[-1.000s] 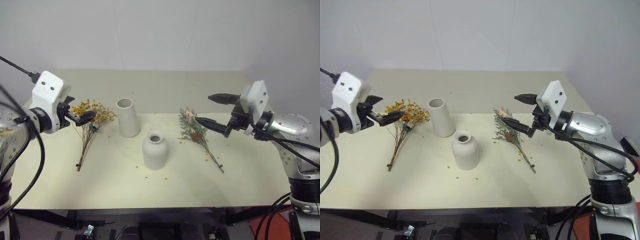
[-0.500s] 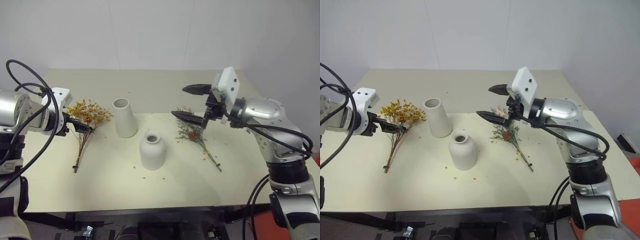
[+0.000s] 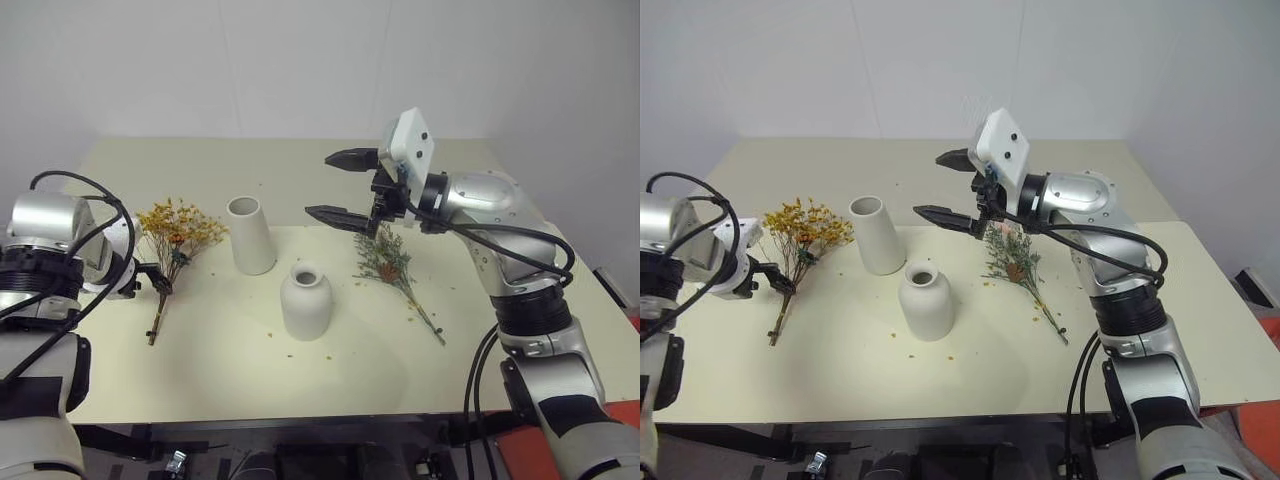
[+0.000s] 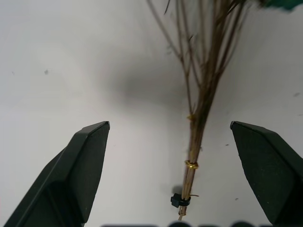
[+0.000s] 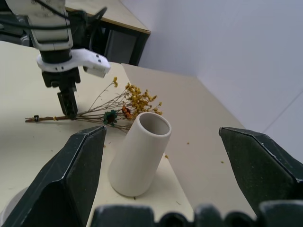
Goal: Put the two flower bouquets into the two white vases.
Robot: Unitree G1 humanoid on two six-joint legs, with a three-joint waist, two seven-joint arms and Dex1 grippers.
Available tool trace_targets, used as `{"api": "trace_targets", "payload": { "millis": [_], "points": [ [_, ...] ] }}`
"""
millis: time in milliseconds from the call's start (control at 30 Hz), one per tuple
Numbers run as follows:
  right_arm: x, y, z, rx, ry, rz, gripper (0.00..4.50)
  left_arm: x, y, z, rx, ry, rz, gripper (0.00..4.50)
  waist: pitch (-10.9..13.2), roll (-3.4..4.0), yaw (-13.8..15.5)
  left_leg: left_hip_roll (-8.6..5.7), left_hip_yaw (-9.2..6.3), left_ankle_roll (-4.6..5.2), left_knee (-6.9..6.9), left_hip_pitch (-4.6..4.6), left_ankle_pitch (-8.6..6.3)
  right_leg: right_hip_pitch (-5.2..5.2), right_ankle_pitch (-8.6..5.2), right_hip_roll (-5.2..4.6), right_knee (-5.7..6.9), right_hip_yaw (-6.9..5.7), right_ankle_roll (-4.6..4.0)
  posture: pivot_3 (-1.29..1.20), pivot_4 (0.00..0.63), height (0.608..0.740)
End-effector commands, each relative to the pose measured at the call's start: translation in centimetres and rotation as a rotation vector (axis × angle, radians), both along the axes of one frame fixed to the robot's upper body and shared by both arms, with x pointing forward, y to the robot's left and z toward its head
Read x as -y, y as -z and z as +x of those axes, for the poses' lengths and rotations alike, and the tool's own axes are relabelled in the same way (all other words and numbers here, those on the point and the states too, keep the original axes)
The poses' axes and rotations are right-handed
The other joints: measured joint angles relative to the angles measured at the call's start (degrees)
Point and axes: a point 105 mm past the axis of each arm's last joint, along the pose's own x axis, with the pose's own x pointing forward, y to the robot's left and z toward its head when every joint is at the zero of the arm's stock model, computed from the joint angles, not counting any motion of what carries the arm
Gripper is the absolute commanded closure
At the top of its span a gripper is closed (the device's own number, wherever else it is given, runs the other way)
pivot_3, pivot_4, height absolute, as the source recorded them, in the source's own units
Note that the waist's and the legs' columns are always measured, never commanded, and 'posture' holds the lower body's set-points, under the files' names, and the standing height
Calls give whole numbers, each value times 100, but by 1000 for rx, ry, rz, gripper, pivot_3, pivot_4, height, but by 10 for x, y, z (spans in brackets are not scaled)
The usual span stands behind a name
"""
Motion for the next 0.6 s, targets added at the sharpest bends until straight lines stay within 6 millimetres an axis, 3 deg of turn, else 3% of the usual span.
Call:
{"api": "trace_targets", "payload": {
  "millis": [33, 100, 300, 567, 600],
  "points": [
    [-2, -14, -8, 72, -26, 15, 0, 0, -3, 6, 21, -3, 11, 37, 0, 0, -2, 0, 0, 0, 0, 0, 0, 0, 0, 0, 0, 0, 0, 0, 150, 740],
    [-2, -14, -8, 71, -28, 16, 0, 2, 1, 8, 21, -3, -2, 37, 0, 0, -4, 0, 0, 0, 0, 0, 0, 0, 0, 0, 1, 0, -1, 0, 150, 740],
    [-3, -13, -7, 67, -31, 16, 0, 7, 8, 18, 32, -1, -16, 1790, 0, 0, -4, 0, 0, 0, 0, 2, 0, 0, 3, -1, 4, 0, -4, 0, 150, 740],
    [-4, -9, -5, 52, -36, -4, 0, 15, 16, 26, 34, -6, -30, 4466, 0, 0, -9, -3, 0, 0, 0, 10, 0, 4, 2, -2, 11, 2, -2, 0, 150, 740],
    [-4, -8, -5, 50, -40, -5, 0, 14, 15, 27, 40, -14, -30, 4466, 0, 0, -9, -3, 0, -1, 0, 10, 0, 4, 2, -2, 11, 2, -2, 0, 150, 740]
  ]
}}
